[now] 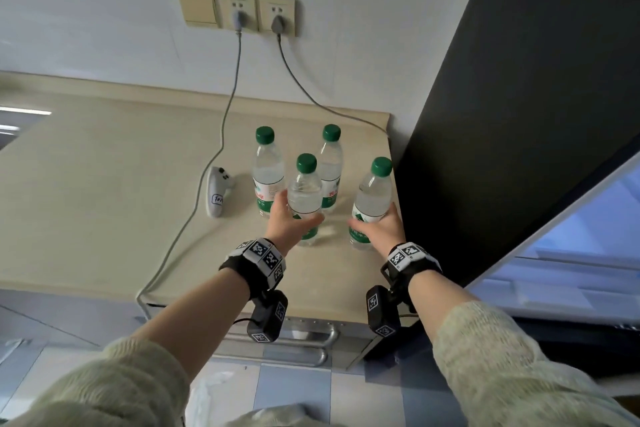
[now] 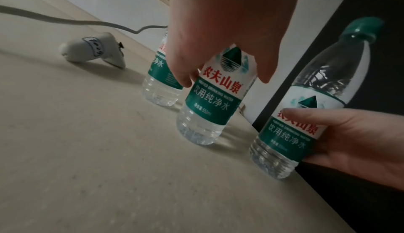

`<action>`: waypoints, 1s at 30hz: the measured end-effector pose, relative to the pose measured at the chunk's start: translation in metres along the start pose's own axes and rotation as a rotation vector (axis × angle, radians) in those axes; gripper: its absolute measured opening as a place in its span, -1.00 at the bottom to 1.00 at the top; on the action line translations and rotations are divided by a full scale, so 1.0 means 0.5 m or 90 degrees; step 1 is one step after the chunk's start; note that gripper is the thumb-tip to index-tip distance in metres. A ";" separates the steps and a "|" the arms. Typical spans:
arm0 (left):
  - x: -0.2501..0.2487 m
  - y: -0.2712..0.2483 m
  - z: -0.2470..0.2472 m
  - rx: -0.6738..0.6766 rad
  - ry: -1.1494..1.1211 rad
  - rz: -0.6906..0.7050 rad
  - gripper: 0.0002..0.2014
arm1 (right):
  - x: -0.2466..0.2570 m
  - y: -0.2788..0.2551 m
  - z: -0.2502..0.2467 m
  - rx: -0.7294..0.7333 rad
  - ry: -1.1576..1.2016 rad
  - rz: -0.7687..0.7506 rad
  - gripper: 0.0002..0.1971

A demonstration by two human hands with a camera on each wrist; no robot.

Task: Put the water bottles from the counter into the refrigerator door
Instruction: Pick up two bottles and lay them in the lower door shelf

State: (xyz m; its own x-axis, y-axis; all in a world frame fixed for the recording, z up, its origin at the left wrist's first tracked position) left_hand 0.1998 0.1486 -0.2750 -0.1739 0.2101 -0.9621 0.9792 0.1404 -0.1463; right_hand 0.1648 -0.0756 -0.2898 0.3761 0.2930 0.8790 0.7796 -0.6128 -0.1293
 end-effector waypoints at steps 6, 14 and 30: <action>-0.006 0.014 0.006 -0.036 0.037 0.056 -0.39 | 0.001 0.002 0.002 -0.027 0.016 -0.027 -0.35; -0.014 -0.050 -0.023 -0.034 -0.024 0.113 -0.53 | 0.028 -0.078 -0.035 -0.067 0.058 -0.092 -0.44; -0.227 -0.388 0.047 0.161 -0.163 0.371 -0.29 | 0.035 -0.289 -0.364 -0.172 0.234 -0.212 -0.49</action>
State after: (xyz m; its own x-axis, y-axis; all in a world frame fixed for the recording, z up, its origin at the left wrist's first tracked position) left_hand 0.0321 0.0748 -0.1428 0.3883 -0.0571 -0.9197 0.9052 -0.1634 0.3923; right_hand -0.0324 -0.1156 -0.1720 -0.1041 0.2577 0.9606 0.6519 -0.7118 0.2616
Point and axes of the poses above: each hand's wrist, its own y-axis towards the middle knuckle, its own z-axis out of the palm, x = y × z, the point moved 7 cm from there along y, towards the middle knuckle, and after that the axes turned 10 degrees about -x, right-handed, at the moved point
